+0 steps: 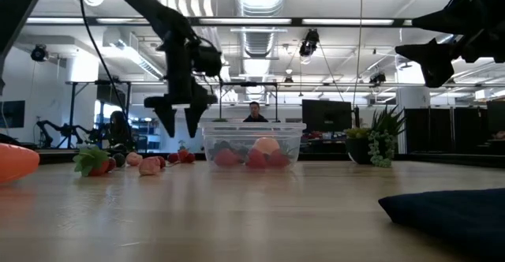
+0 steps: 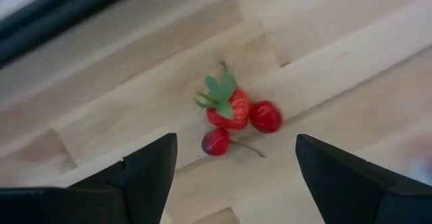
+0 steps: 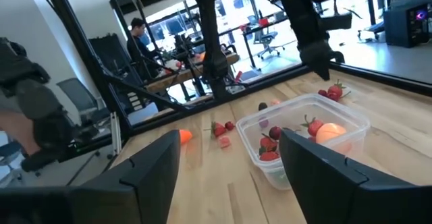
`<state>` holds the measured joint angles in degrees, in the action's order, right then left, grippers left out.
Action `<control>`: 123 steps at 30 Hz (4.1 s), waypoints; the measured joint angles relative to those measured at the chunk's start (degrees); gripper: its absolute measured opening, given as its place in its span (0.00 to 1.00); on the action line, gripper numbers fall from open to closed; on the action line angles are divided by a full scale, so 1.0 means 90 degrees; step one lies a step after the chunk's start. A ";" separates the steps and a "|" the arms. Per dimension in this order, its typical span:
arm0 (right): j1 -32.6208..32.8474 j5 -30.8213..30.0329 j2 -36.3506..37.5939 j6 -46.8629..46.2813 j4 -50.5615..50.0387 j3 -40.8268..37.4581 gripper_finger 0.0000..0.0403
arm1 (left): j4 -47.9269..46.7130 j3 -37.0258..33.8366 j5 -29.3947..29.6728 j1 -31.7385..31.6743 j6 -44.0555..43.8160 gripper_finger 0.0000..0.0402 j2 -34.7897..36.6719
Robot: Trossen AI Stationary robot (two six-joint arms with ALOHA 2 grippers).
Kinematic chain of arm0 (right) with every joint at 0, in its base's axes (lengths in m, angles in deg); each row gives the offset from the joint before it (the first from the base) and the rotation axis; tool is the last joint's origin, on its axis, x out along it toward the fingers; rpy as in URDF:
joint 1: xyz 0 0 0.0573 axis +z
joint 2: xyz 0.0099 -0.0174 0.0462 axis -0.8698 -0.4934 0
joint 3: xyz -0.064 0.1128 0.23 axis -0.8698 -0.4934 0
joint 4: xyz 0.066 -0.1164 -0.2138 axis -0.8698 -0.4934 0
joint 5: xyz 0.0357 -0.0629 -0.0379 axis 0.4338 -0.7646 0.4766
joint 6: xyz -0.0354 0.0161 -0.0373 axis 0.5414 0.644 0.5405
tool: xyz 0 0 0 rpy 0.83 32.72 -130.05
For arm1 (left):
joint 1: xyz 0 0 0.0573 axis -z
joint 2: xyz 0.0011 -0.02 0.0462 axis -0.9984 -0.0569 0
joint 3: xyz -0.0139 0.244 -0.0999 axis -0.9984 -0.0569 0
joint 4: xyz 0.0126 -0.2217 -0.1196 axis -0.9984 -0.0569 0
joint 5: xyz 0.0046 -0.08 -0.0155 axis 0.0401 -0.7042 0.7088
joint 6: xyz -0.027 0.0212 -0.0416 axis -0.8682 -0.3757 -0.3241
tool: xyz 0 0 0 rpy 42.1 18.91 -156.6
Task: Pick and placing Produce into tupperware
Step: Put the strawberry into the transparent bin, then put the red cherry into the transparent bin
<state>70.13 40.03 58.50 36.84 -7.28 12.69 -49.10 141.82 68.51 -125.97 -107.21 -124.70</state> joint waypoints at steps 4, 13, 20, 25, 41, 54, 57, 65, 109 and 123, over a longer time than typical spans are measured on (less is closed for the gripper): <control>0.0002 -0.0002 0.0006 0.0000 -0.0011 0.0000 0.60 | 0.0183 -0.0113 -0.0038 -0.0071 0.0002 0.72 -0.0383; 0.0002 -0.0002 0.0012 0.0000 -0.0012 0.0000 0.61 | 0.0397 -0.0151 -0.0068 -0.0094 0.0052 0.71 -0.0852; 0.0002 -0.0002 0.0012 0.0000 -0.0012 0.0000 0.60 | 0.0579 -0.0158 0.0013 -0.0154 0.0173 0.71 -0.0861; 0.0002 -0.0002 0.0012 0.0000 -0.0012 0.0000 0.61 | 0.0731 -0.0153 0.0081 -0.0232 0.0231 0.71 -0.0856; 0.0002 -0.0002 0.0012 0.0000 -0.0012 0.0000 0.61 | 0.0988 -0.0216 0.0203 -0.0308 0.0409 0.39 -0.0856; 0.0002 -0.0002 0.0012 0.0000 -0.0012 0.0000 0.61 | 0.0934 -0.0165 -0.0135 -0.0172 0.0672 0.31 -0.0462; 0.0002 -0.0002 0.0012 0.0000 -0.0012 0.0000 0.60 | 0.0877 -0.0190 -0.0731 0.0081 0.0907 0.30 0.0081; 0.0002 -0.0002 0.0012 0.0000 -0.0012 0.0000 0.61 | 0.1065 -0.0209 -0.2256 0.1457 0.1940 0.31 0.1138; 0.0002 -0.0002 0.0010 0.0001 -0.0111 0.0002 0.61 | 0.1543 0.0405 -0.0428 0.1191 0.1058 0.34 -0.0621; 0.0002 -0.0002 0.0005 0.0000 -0.0114 0.0002 0.61 | 0.1465 0.0393 -0.0807 0.1702 0.1224 0.39 -0.0576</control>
<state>70.15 40.01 58.55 36.84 -8.31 12.71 -35.92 145.36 61.24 -110.65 -96.20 -129.89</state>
